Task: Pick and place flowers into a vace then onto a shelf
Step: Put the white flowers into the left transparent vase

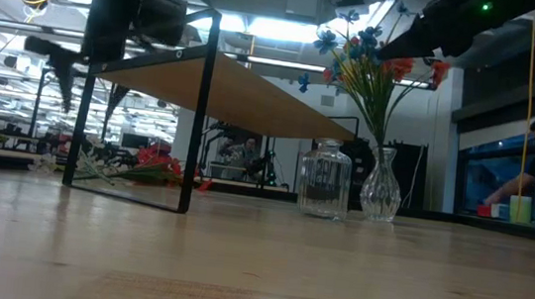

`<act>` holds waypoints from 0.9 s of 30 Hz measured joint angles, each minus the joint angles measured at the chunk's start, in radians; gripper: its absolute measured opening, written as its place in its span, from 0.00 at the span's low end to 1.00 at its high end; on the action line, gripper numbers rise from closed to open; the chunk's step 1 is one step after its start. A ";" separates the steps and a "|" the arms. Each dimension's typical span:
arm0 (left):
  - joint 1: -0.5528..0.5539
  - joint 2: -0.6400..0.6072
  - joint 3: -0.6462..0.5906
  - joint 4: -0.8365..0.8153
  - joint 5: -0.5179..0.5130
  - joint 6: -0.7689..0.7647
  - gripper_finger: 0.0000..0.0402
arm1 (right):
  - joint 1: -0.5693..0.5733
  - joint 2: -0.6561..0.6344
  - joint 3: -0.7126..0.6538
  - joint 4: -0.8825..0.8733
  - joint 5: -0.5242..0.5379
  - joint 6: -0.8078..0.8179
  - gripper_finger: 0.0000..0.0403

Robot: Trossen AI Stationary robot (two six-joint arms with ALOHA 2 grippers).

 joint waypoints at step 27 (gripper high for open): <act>0.055 0.002 -0.291 0.419 -0.009 -0.042 0.65 | 0.000 -0.005 0.000 0.000 0.000 -0.036 0.05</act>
